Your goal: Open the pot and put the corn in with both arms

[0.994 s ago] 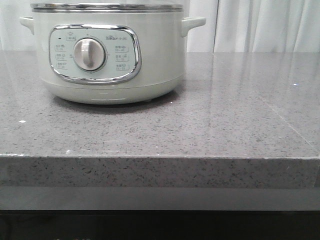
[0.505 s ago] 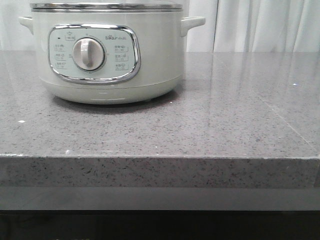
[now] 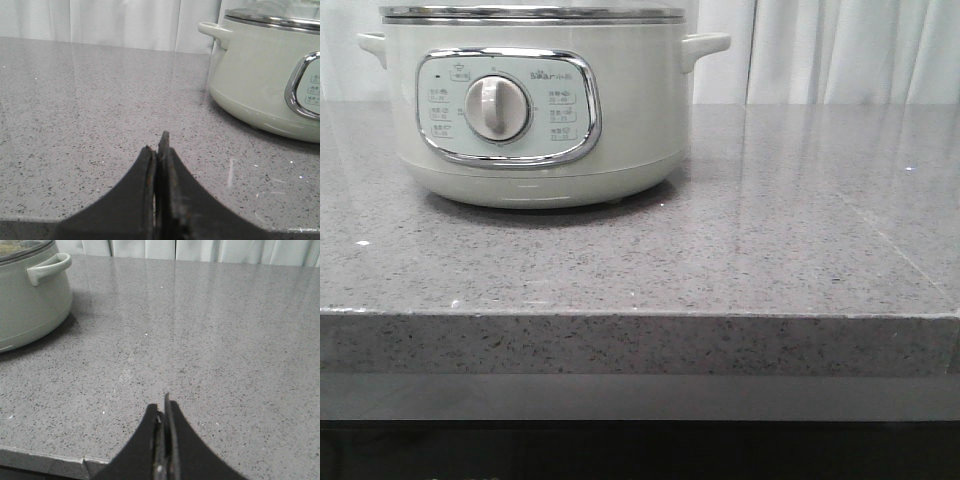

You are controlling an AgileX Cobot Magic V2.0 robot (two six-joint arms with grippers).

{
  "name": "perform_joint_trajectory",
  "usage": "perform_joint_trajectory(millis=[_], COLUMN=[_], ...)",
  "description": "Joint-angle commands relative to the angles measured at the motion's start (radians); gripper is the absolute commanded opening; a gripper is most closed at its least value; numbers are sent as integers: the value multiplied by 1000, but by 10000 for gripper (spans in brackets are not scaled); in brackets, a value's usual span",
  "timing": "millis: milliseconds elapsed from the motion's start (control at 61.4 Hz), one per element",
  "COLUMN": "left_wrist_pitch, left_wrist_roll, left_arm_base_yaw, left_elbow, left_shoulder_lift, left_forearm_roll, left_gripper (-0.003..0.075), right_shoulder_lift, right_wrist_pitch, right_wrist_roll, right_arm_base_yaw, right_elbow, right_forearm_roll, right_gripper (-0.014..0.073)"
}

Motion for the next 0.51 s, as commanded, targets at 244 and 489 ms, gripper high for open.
perform_joint_trajectory(millis=[244,489], left_wrist_pitch=[-84,-84], left_wrist_roll=[-6,-6], left_arm_base_yaw=[1,1], left_elbow=[11,11], left_shoulder_lift=[-16,-16], left_forearm_roll=[-12,-12], left_gripper=[-20,-20], right_shoulder_lift=[9,-42], right_wrist_pitch=[-117,-351], right_wrist_roll=[-4,-4], right_arm_base_yaw=[-4,-4], right_elbow=[-2,235], right_forearm_roll=[0,1], right_gripper=[-109,-109])
